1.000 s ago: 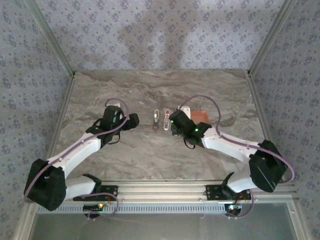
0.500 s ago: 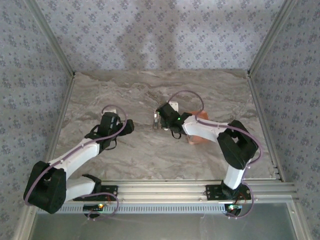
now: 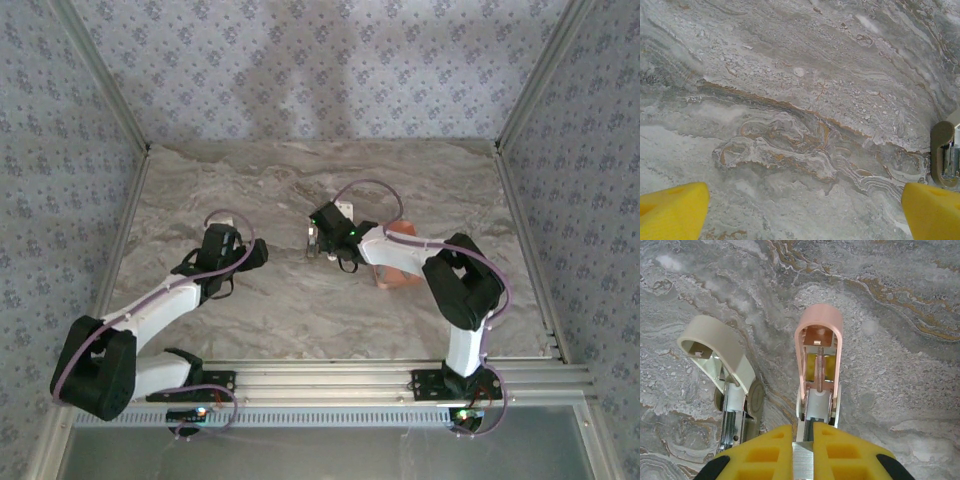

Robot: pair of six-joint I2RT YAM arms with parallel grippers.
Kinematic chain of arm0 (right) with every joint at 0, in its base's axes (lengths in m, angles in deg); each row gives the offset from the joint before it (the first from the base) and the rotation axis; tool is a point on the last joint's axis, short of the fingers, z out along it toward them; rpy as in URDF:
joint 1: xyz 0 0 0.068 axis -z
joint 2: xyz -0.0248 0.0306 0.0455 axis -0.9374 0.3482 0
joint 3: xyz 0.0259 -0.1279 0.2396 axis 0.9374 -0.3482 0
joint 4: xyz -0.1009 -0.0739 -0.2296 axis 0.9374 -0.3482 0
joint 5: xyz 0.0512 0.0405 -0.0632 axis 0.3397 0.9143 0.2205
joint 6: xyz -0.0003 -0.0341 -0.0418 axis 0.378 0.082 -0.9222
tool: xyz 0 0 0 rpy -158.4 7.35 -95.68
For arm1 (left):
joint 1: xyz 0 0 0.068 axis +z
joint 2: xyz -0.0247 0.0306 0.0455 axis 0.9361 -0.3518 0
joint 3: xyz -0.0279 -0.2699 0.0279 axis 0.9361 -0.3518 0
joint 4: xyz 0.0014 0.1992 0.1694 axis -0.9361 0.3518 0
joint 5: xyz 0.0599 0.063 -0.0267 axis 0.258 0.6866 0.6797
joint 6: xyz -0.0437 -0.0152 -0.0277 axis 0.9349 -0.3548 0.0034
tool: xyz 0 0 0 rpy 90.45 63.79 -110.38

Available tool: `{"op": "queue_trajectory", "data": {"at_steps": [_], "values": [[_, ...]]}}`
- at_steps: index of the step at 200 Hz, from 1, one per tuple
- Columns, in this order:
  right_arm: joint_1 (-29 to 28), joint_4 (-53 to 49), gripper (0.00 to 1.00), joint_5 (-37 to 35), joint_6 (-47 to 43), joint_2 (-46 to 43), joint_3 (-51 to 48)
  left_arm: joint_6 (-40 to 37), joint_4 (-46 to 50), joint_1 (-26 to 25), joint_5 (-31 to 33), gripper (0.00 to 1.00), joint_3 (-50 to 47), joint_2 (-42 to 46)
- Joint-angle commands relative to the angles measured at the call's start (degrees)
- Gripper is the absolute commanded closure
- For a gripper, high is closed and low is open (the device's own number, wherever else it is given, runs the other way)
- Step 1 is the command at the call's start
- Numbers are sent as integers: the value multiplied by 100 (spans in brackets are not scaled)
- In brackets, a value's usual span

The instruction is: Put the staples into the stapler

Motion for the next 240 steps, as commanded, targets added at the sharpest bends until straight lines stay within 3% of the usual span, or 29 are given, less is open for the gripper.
{"op": "queue_trajectory", "data": {"at_steps": [1,240], "values": [[26,-128,87,-39,191,114,168,-49,-173,57,-56,2,-82,-66],[13,-263,88,-141,229,201,151,-14,-271,57,-147,2,-45,-237]]}}
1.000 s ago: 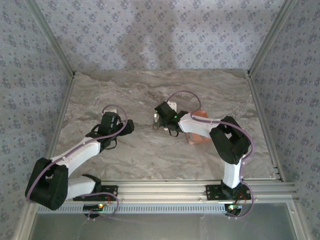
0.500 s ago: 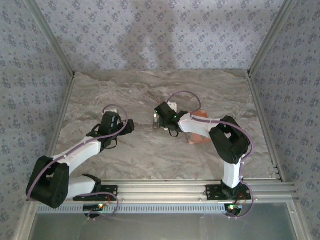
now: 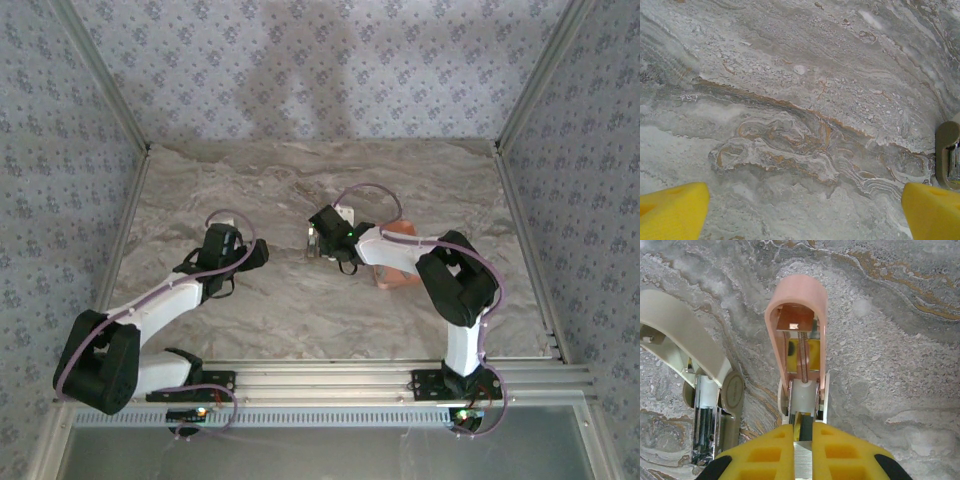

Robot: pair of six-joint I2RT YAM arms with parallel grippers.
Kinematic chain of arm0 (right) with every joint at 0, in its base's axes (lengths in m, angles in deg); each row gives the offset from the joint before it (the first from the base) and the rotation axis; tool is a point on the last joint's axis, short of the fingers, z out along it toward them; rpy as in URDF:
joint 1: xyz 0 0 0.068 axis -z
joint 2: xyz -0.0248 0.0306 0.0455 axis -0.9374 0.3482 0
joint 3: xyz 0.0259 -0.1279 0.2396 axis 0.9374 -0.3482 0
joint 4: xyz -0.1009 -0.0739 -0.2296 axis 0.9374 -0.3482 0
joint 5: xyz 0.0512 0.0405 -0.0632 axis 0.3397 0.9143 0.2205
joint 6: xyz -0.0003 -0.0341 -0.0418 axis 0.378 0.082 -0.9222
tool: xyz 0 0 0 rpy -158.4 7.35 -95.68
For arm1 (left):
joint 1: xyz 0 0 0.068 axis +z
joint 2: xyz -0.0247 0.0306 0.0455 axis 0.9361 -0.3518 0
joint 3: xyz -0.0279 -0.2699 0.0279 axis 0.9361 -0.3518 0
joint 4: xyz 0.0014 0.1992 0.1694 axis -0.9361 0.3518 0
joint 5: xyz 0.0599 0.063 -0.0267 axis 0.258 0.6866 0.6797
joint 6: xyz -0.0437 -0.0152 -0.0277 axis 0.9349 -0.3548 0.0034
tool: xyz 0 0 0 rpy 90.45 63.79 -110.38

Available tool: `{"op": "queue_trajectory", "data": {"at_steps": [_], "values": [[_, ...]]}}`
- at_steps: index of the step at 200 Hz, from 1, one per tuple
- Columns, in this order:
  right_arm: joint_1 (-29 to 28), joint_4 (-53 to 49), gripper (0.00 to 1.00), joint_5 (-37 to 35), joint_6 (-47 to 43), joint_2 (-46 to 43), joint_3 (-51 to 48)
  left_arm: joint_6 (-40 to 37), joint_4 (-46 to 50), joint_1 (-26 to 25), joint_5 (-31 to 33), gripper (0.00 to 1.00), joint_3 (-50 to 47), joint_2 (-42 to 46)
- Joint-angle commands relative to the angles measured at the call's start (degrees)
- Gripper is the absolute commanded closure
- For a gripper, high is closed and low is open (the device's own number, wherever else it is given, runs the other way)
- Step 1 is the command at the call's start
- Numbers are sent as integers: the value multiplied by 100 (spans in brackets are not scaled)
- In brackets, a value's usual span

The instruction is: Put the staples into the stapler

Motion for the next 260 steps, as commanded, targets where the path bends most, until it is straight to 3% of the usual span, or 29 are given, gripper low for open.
{"op": "queue_trajectory", "data": {"at_steps": [1,81,260], "values": [[9,-137,88,-141,86,3,151,-18,-119,20,-101,2,-29,-55],[20,44,88,-263,-27,-278,152,-13,-119,20,-122,2,-19,-49],[77,124,88,-24,105,81,92,-13,-121,21,-122,2,-10,-126]]}}
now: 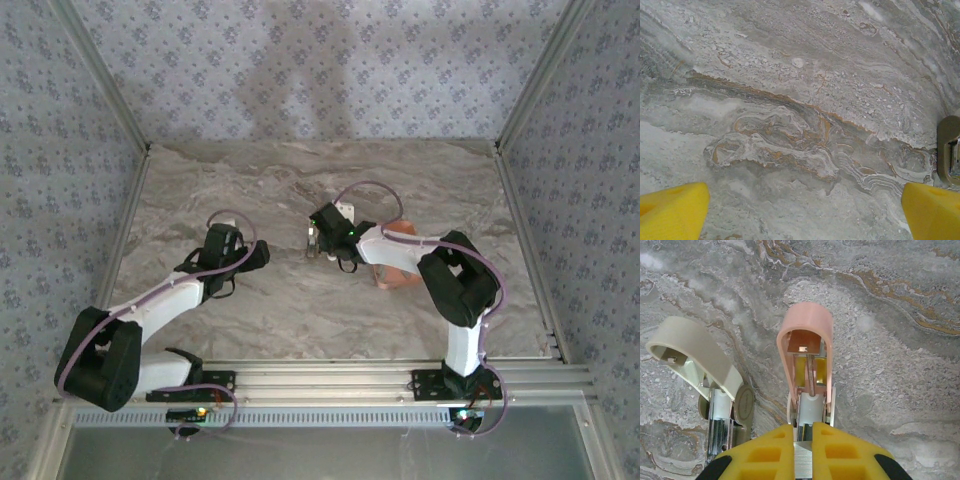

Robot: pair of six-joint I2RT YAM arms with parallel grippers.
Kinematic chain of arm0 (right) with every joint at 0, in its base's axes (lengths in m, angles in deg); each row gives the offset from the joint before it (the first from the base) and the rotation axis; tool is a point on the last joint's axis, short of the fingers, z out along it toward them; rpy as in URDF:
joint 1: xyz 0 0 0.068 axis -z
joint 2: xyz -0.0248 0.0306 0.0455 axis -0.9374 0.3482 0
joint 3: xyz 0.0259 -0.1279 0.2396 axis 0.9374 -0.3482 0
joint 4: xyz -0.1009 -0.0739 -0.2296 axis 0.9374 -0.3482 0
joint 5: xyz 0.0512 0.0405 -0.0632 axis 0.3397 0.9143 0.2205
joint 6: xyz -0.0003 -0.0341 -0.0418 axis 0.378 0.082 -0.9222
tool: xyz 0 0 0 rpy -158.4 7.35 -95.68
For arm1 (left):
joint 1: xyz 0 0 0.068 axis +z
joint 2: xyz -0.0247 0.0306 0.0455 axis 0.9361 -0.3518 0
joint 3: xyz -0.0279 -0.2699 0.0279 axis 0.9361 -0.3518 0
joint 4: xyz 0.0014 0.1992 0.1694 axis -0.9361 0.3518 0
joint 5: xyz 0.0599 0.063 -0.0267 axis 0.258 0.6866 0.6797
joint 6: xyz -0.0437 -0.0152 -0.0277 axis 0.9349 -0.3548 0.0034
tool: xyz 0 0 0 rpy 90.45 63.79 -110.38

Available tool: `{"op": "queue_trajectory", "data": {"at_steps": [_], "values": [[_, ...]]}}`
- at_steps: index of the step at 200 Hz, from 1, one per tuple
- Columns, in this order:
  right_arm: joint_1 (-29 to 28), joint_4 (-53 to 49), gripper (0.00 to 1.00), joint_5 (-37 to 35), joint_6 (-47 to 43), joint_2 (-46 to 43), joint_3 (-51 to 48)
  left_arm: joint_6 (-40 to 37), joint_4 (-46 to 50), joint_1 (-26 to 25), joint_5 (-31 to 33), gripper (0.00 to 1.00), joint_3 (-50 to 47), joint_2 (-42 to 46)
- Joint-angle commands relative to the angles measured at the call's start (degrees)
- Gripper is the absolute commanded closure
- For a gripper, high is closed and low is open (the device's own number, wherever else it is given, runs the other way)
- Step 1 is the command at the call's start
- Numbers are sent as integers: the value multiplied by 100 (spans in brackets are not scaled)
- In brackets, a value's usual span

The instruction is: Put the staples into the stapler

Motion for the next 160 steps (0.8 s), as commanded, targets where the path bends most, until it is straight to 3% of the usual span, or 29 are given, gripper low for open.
{"op": "queue_trajectory", "data": {"at_steps": [1,160], "values": [[34,-45,88,-15,107,121,78,-11,-122,21,-35,2,-10,-41],[-29,-263,89,-147,72,206,51,2,-161,20,-73,2,-2,-113]]}}
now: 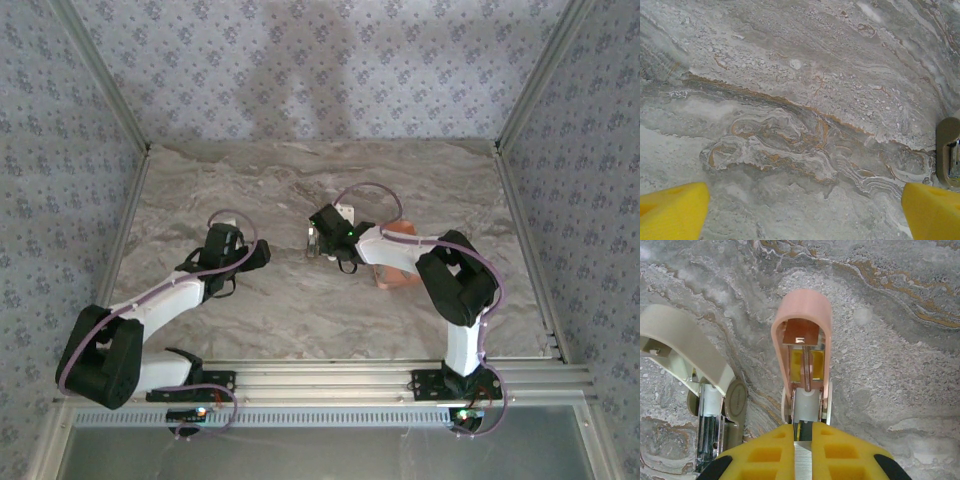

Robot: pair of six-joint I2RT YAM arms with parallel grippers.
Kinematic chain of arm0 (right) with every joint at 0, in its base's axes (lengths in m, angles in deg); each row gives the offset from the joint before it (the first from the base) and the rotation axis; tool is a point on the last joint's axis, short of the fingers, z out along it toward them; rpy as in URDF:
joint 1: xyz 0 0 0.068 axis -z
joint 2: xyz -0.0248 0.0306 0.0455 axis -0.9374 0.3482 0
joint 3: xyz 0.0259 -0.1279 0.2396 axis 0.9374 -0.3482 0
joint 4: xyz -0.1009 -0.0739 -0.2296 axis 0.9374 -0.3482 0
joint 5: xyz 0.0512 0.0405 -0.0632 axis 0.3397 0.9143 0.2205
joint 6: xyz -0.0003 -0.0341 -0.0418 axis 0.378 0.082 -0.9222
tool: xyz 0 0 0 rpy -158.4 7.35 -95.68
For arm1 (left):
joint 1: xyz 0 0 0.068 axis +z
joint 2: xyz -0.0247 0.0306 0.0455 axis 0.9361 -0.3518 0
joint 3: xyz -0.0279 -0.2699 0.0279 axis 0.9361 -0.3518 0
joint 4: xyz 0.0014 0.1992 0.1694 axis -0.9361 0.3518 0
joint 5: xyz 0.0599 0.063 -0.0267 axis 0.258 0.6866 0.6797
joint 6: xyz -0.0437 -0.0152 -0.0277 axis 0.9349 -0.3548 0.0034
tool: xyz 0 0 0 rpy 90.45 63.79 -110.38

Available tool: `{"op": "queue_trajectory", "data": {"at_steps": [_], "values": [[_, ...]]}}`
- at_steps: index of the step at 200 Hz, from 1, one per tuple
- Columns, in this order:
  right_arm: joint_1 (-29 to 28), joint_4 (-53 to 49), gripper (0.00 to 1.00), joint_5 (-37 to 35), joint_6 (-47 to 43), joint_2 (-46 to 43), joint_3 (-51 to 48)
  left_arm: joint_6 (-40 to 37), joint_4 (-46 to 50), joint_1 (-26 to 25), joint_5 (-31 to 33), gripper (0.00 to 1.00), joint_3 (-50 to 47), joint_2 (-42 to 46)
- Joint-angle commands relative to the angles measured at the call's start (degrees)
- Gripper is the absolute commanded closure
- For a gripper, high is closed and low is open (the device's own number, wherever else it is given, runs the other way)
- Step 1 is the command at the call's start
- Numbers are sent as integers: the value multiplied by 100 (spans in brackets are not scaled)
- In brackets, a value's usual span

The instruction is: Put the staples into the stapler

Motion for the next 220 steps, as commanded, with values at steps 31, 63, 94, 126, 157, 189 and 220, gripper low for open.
{"op": "queue_trajectory", "data": {"at_steps": [31,63,94,126,157,189,220], "values": [[-40,-101,89,-86,47,158,60,4,-69,20,-65,2,-2,-47],[-54,-139,89,-85,45,185,97,4,-69,20,-58,2,-6,-59],[-57,-325,89,-153,67,188,112,4,-60,22,-66,2,-2,-55],[-96,-392,89,-182,16,186,112,4,-69,20,-84,2,7,-72],[-155,-442,89,-169,-5,194,127,9,-78,20,-92,2,12,-81],[-190,-546,89,-138,-3,162,111,13,-69,22,-111,2,17,-81],[-220,-669,89,-138,6,105,89,13,-69,20,-119,2,16,-59]]}}
